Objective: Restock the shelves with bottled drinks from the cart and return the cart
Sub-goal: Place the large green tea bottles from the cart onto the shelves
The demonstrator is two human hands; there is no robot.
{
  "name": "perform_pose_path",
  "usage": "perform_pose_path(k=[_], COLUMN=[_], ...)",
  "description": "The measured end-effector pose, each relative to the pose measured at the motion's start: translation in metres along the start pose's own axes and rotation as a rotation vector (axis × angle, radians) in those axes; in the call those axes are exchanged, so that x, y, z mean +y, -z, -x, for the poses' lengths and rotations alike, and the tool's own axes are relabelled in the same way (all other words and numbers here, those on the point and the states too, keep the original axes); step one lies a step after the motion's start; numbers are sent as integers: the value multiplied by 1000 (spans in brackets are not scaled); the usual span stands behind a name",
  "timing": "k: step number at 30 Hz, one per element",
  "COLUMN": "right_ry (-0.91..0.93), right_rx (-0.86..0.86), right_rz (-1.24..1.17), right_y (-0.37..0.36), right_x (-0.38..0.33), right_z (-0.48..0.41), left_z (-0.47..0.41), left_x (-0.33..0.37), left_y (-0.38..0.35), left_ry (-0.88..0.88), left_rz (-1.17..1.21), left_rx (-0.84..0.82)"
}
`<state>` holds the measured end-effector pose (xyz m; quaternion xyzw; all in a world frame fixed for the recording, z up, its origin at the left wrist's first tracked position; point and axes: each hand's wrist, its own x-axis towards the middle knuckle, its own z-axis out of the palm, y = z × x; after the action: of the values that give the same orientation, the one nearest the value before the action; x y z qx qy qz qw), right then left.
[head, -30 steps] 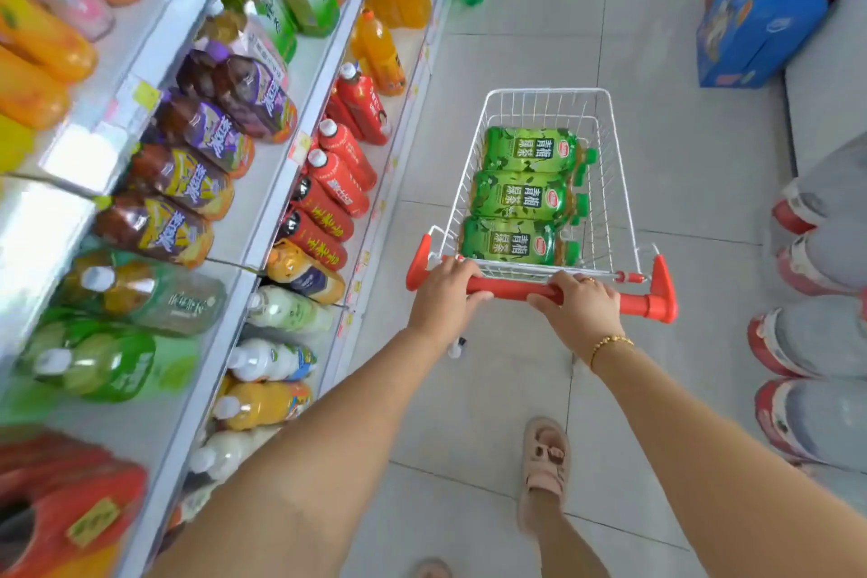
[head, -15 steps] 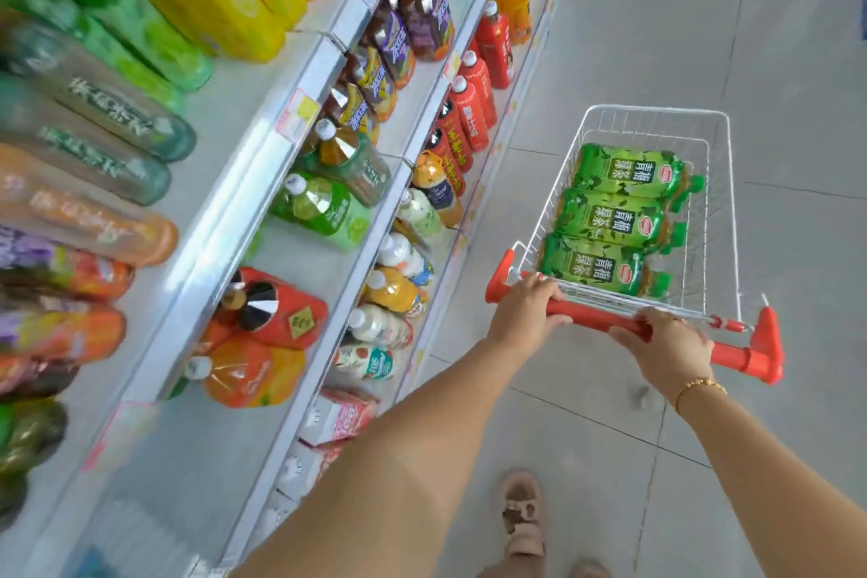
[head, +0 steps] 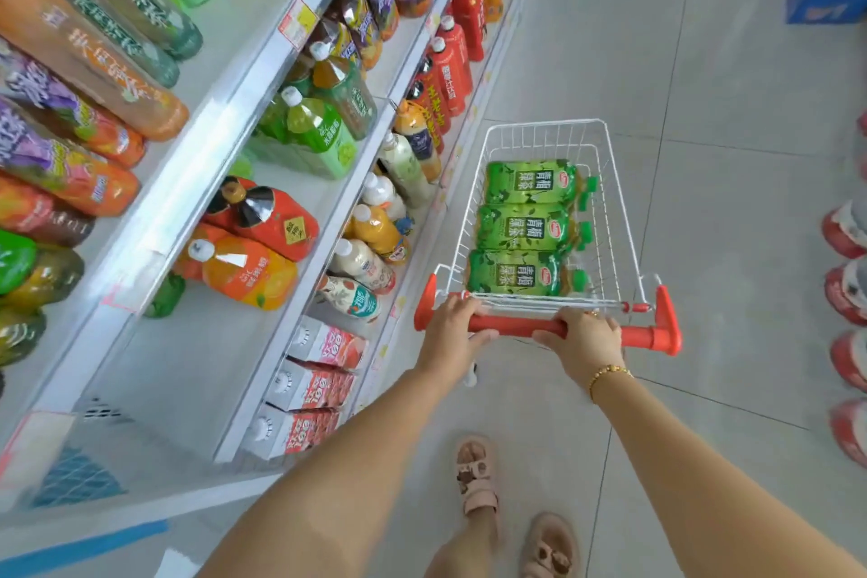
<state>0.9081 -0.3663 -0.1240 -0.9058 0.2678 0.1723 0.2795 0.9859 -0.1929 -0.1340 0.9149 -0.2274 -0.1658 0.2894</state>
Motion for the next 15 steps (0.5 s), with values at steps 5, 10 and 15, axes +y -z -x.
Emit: perform_pose_path(k=[5,10,15], right_ry=[8,3,-45], right_rx=[11,26,5], right_rz=[41,2,-15], right_y=[-34,-69,-94], right_x=[-1,-10,-20], right_z=[55,107,160], left_z=[66,119,166], left_x=[-15,-33,-45], left_y=[0,9,21], left_ry=[32,24,26], left_rz=[-15,-26,-74], left_rx=[-16,-59,-176])
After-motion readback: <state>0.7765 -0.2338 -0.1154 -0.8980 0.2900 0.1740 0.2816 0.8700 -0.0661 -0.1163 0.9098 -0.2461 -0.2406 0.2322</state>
